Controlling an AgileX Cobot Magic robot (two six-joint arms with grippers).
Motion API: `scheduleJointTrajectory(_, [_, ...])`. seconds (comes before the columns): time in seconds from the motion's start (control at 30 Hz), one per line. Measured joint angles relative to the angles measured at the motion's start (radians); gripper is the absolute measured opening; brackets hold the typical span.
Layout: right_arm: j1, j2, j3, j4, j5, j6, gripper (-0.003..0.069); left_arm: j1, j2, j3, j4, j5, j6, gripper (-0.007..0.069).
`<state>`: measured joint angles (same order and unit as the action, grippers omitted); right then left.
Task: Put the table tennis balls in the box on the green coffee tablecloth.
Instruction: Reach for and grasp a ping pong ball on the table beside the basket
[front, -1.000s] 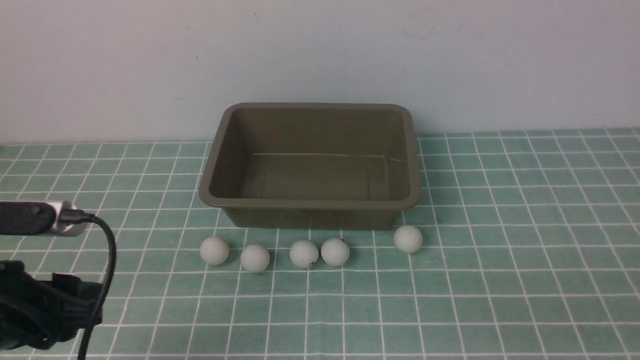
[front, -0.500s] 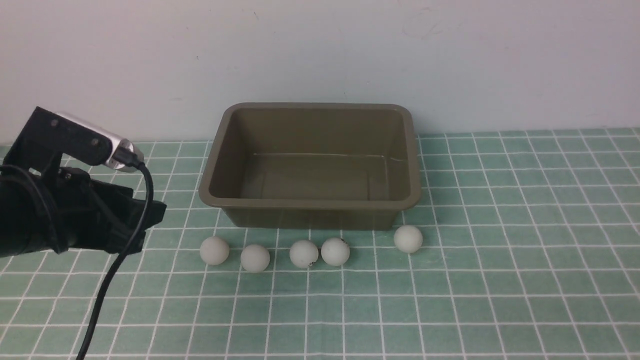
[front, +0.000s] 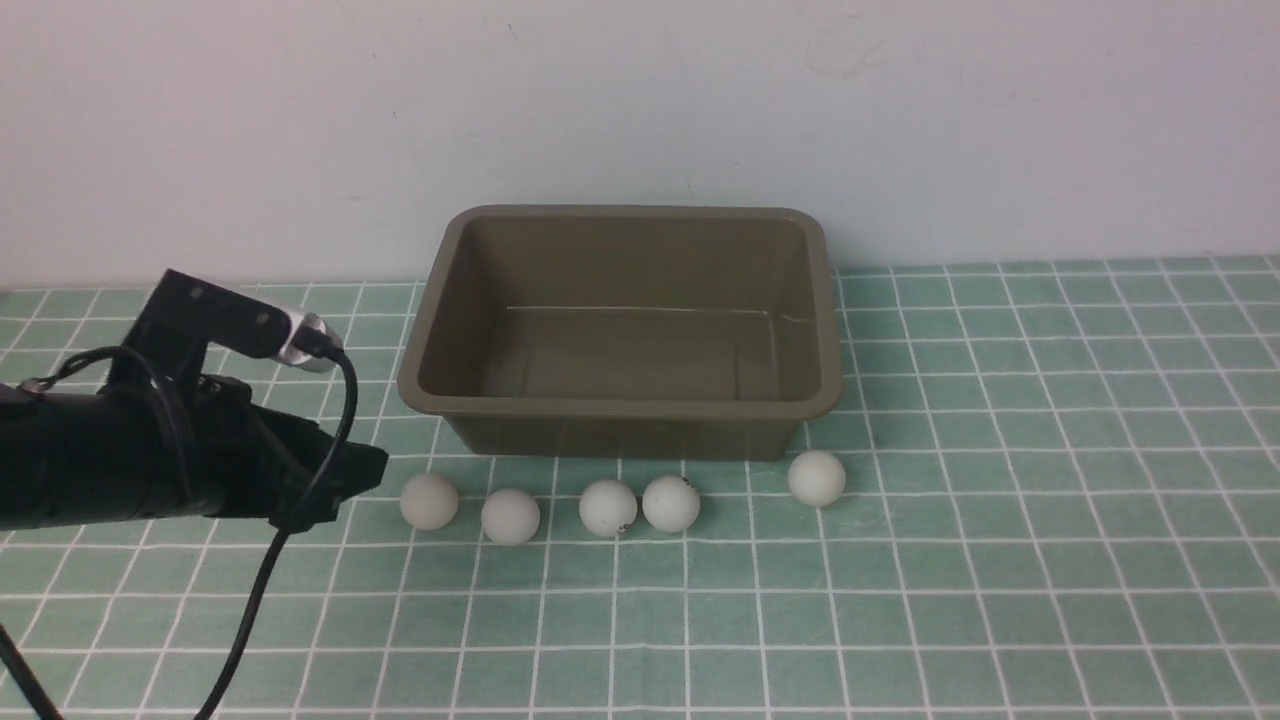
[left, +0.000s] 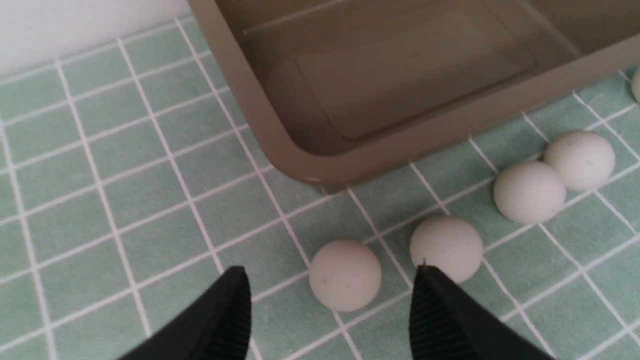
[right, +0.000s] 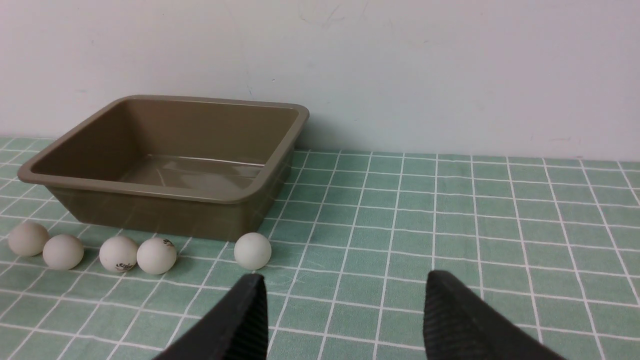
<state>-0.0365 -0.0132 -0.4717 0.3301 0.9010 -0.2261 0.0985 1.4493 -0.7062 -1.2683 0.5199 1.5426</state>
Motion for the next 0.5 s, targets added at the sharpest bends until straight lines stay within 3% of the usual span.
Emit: scheduleJointTrajectory(0.5, [0.000, 0.000, 0.000, 0.003, -0.016, -0.058, 0.0388, -0.002, 0.257, -0.083, -0.009, 0.051, 0.015, 0.0469])
